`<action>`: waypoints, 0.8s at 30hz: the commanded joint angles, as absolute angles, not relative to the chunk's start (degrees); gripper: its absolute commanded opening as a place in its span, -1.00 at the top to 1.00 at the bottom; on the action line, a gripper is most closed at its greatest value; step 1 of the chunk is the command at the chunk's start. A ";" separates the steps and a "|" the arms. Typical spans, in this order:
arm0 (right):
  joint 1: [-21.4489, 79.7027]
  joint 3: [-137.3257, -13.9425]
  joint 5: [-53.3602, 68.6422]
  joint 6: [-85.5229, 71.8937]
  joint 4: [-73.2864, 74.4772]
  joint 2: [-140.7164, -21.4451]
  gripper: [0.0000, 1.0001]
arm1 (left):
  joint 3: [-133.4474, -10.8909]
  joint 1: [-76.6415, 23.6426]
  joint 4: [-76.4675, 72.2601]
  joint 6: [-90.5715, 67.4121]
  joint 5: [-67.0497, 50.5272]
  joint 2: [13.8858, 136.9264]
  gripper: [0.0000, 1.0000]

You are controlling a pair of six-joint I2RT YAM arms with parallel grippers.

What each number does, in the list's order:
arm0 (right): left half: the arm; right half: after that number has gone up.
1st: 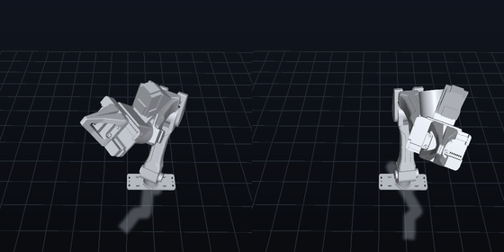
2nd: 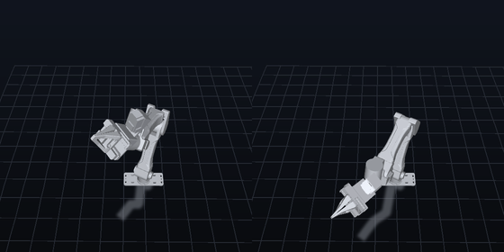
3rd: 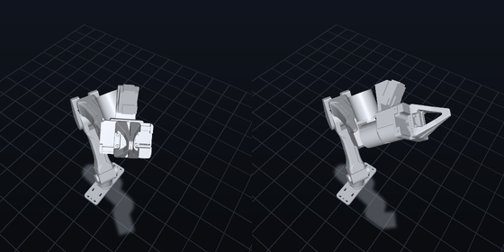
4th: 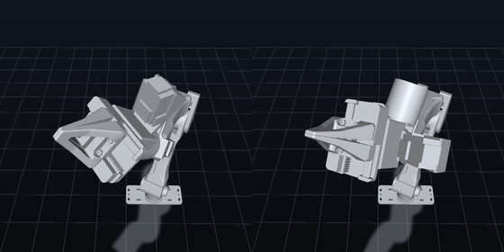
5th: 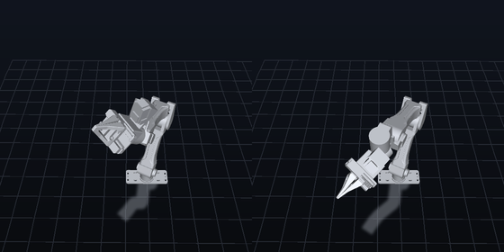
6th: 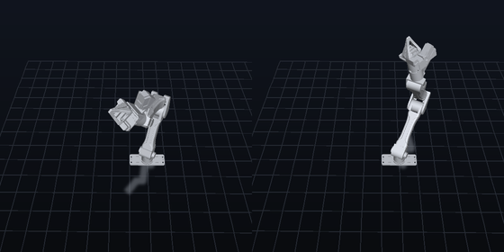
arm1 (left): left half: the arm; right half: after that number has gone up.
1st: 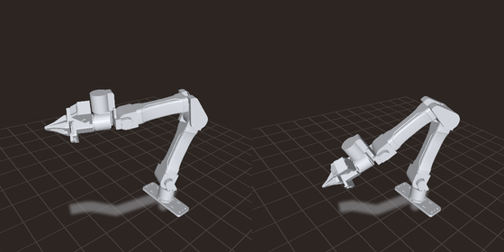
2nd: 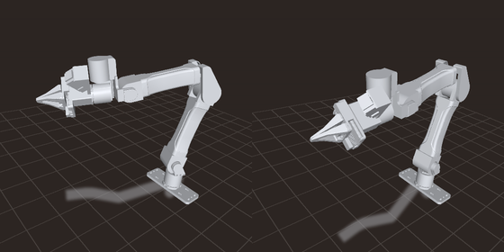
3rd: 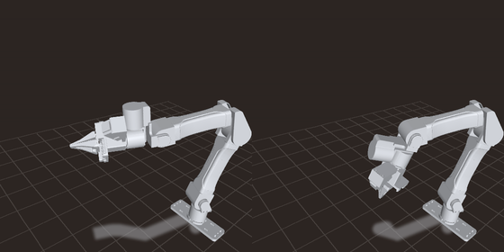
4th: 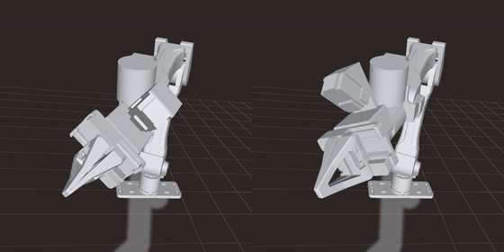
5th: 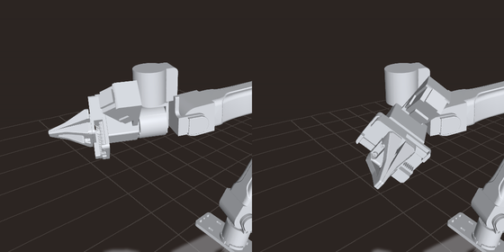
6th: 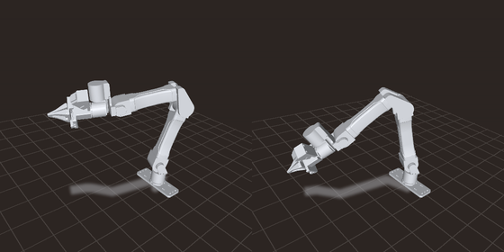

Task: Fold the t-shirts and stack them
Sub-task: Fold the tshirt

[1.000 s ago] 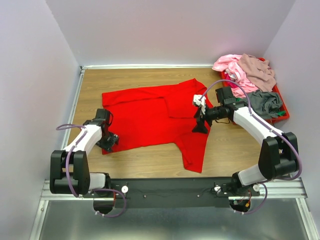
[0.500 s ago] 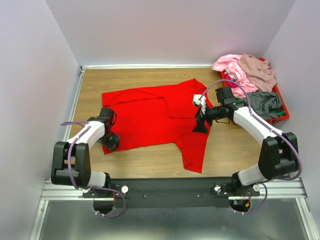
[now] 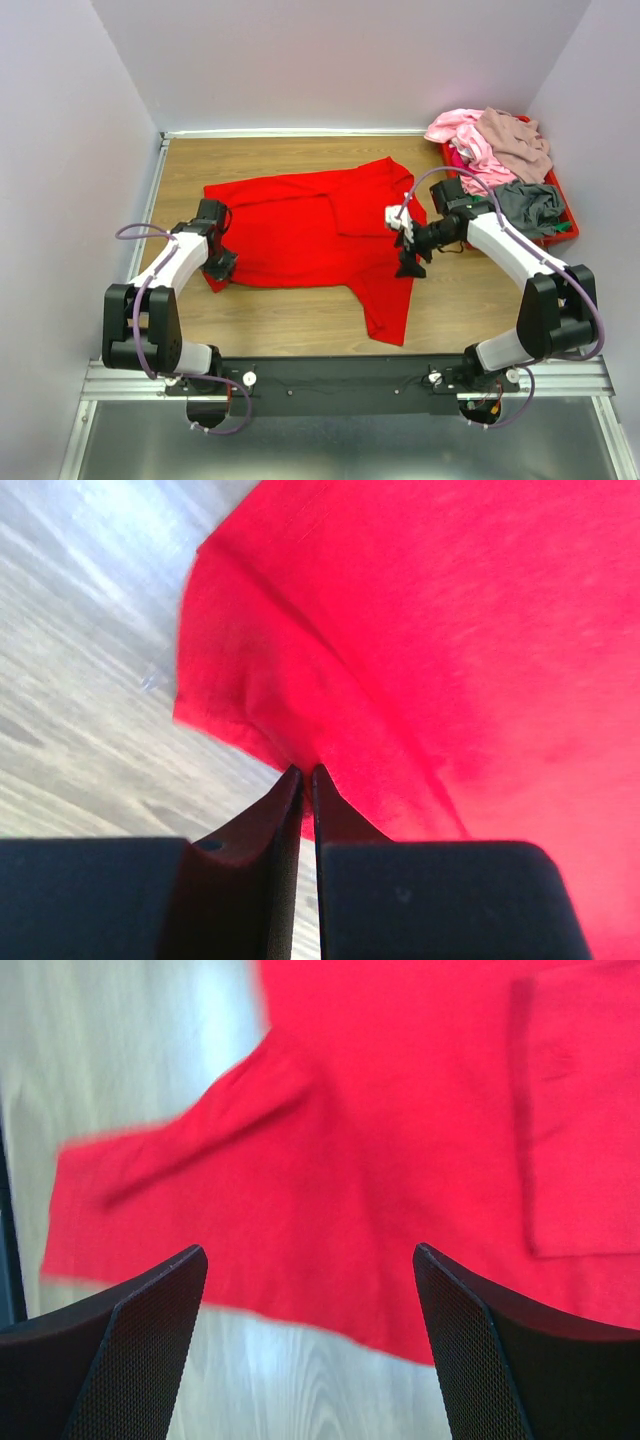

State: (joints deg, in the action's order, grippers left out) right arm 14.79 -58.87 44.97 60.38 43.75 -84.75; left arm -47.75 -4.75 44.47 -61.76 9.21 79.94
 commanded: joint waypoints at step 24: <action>43.41 -35.35 29.98 70.50 48.62 -72.78 -0.41 | -43.60 -5.10 43.77 -59.24 8.61 74.80 0.71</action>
State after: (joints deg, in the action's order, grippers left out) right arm 40.82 -38.39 35.24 74.67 54.33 -73.01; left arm -44.21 -4.75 43.81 -59.55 8.88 76.49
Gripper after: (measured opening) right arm 0.714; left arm 0.148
